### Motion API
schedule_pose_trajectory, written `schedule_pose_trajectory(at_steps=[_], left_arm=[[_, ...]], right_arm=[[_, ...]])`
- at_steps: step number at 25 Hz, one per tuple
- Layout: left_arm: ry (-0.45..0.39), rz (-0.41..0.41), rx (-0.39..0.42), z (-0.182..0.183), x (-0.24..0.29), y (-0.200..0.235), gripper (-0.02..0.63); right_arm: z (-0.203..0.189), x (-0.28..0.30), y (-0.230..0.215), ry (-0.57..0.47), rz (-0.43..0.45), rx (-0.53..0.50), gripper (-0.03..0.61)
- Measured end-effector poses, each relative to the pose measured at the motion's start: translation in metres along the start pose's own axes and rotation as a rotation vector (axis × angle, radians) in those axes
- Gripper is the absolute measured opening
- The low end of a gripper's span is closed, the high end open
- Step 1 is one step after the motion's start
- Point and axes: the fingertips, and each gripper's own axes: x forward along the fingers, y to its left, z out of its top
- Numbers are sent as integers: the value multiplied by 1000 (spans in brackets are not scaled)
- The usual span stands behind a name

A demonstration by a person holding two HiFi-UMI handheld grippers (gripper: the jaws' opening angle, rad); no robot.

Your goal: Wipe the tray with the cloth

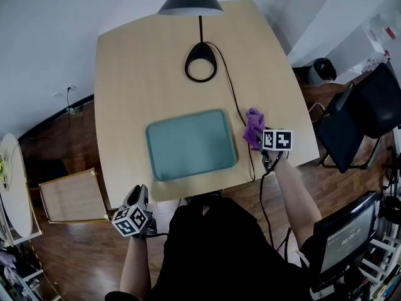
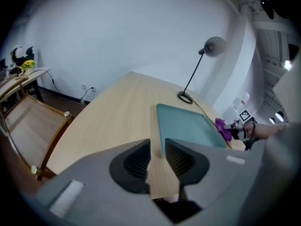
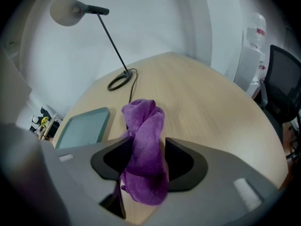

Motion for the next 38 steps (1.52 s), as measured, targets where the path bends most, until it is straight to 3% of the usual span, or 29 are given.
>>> schedule_pose_trajectory(at_steps=[2,7,11,16,21,27,31,38], left_arm=[[-17,5,-12,-4,-13,-1,121],[-73,-3,3,2,-32,2,121],[-170,-46,7,22,-47,-1,120],[-320,-150,91,38,-88,-24,117],[-395,-240,161,19,-141,-49,107],[-412,-272,178,-4,-181,-64,105],[-507,-254,244,14,-218,-86,104],[-598,-258,263,31,-265,-154,101]], right_arm=[[4,-9,-3,-50,8,26,242],[14,-71,-3,-241,-13,60,237],[14,-134,19,-401,30,57,187],[-13,-211,82,-560,126,-6,105],[-63,-279,145,-606,197,-43,95],[-109,-324,196,-657,219,-206,76],[-125,-340,209,-729,232,-278,75],[-123,-373,197,-815,263,-325,75]])
